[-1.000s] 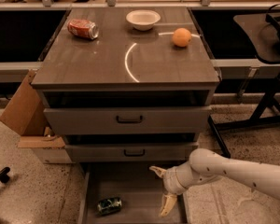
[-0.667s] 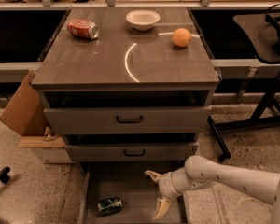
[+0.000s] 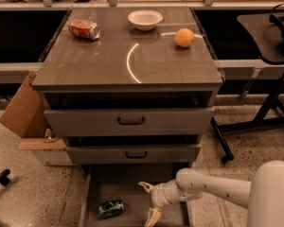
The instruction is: Pick green can from bottom drawer and place on counter
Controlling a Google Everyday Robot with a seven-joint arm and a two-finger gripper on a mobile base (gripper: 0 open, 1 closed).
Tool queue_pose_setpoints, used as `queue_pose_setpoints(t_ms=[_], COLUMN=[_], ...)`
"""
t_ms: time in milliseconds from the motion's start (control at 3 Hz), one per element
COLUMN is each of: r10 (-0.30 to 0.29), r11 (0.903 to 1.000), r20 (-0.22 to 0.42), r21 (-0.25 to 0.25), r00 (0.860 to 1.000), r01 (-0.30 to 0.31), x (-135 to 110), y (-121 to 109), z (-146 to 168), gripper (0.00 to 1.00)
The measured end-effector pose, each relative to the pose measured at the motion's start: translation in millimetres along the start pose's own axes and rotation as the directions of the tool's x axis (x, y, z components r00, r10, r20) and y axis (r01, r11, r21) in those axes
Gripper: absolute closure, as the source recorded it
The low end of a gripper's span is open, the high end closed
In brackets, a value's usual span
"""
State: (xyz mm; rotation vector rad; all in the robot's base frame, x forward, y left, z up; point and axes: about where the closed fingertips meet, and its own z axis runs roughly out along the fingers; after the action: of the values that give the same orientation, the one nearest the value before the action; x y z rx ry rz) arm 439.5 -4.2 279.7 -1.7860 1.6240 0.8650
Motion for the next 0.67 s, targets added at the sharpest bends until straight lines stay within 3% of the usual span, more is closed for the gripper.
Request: queue_pose_setpoints(t_ms=[667], r10=[-0.026], r11=[0.9996], r20=[0.011], r21=[0.008], r00=[1.0], r01=[0.026], x=[4.8], y=[-9.6], z=[11.5], gripper=[0.0])
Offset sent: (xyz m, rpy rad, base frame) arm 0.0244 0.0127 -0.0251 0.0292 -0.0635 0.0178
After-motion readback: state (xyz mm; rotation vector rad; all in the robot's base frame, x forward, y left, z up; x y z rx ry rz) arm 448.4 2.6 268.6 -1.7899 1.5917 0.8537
